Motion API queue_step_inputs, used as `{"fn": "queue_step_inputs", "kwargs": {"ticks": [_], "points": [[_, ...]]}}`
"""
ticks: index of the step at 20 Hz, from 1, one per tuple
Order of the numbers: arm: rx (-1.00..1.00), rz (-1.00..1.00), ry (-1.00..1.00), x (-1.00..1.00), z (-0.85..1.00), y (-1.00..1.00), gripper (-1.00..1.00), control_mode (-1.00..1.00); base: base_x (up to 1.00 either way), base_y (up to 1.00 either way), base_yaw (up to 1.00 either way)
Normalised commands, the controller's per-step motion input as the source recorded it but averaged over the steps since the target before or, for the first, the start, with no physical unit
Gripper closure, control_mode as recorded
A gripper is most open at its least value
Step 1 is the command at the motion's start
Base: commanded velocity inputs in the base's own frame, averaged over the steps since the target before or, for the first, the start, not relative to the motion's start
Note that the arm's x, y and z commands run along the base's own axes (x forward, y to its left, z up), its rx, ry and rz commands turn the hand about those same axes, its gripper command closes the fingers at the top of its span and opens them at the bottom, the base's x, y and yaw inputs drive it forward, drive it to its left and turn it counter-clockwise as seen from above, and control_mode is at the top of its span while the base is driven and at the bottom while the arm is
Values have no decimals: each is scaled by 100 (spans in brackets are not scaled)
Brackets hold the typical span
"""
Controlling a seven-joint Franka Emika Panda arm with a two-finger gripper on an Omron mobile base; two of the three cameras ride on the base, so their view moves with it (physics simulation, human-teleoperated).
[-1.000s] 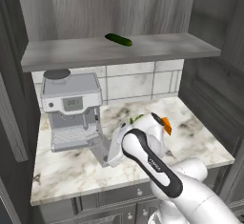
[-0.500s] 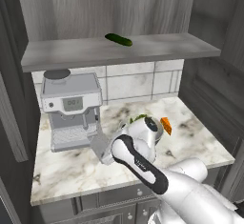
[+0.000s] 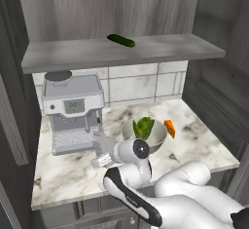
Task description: Pick the cheese from the fridge and the cheese grater from the cabinet and place them next to the salad bowl.
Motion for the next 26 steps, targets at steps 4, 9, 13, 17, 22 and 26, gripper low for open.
{"fn": "queue_step_inputs", "kwargs": {"ticks": [4,9,13,17,22,26], "points": [[0,-55,0,-1,-36,1,100,-100,0,0,0],[5,-49,0,7,-19,0,100,-100,0,0,0],[5,-43,-3,17,-15,0,100,-100,0,0,0],[4,-36,0,8,-22,0,100,-100,0,0,0],[0,-32,0,15,-36,-10,100,-100,0,0,0],[0,-26,-3,8,-44,-19,100,-100,0,0,0]]}}
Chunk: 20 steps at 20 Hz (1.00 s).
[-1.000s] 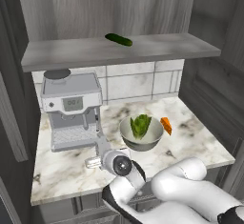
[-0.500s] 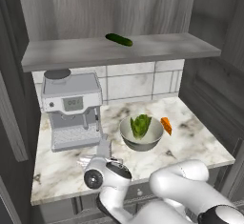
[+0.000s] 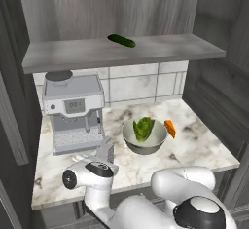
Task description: Pick the cheese from the fridge and the cheese grater from the cabinet and place them next to the salad bowl.
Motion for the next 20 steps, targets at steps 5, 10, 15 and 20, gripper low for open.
{"fn": "queue_step_inputs", "kwargs": {"ticks": [5,10,15,20], "points": [[0,-23,-6,5,-44,-26,100,-100,0,0,0],[0,-15,-6,2,-50,-34,100,-100,0,0,0],[0,-11,-5,8,-49,-41,100,-100,0,0,0],[0,-10,0,16,-39,-43,100,-100,0,0,0]]}}
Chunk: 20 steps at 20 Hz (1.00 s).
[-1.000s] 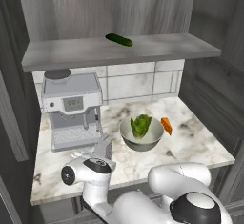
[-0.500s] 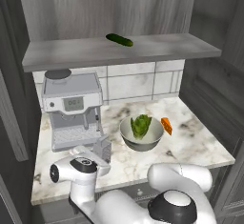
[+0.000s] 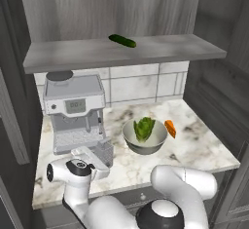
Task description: Pick the cheese from the fridge and the cheese grater from the cabinet and place them next to the salad bowl.
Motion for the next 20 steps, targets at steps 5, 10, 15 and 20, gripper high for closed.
{"fn": "queue_step_inputs", "kwargs": {"ticks": [5,10,15,20], "points": [[0,-6,0,6,-39,-53,100,-100,0,0,0],[-1,-1,-10,-9,-20,-50,100,-100,0,0,0],[-3,-6,-9,-2,0,-46,100,-100,0,0,0],[-2,-6,-2,8,-9,-41,100,-100,0,0,0]]}}
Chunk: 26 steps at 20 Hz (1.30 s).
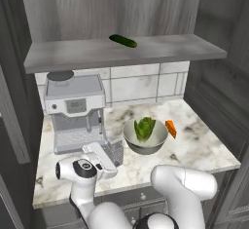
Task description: Pick the cheese from the fridge and the cheese grater from the cabinet and place them next to the salad bowl.
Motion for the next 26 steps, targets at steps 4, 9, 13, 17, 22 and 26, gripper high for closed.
{"fn": "queue_step_inputs", "kwargs": {"ticks": [4,9,13,17,22,26], "points": [[-2,0,0,25,-29,-13,100,-100,0,0,0],[0,1,0,22,-38,0,100,-100,0,0,0],[0,3,0,6,-37,-6,100,-100,0,0,0],[0,3,0,0,-34,-4,-100,-100,0,0,0],[0,2,0,0,-15,-5,-100,-100,0,0,0],[0,1,0,0,-3,-2,-100,-100,0,0,0]]}}
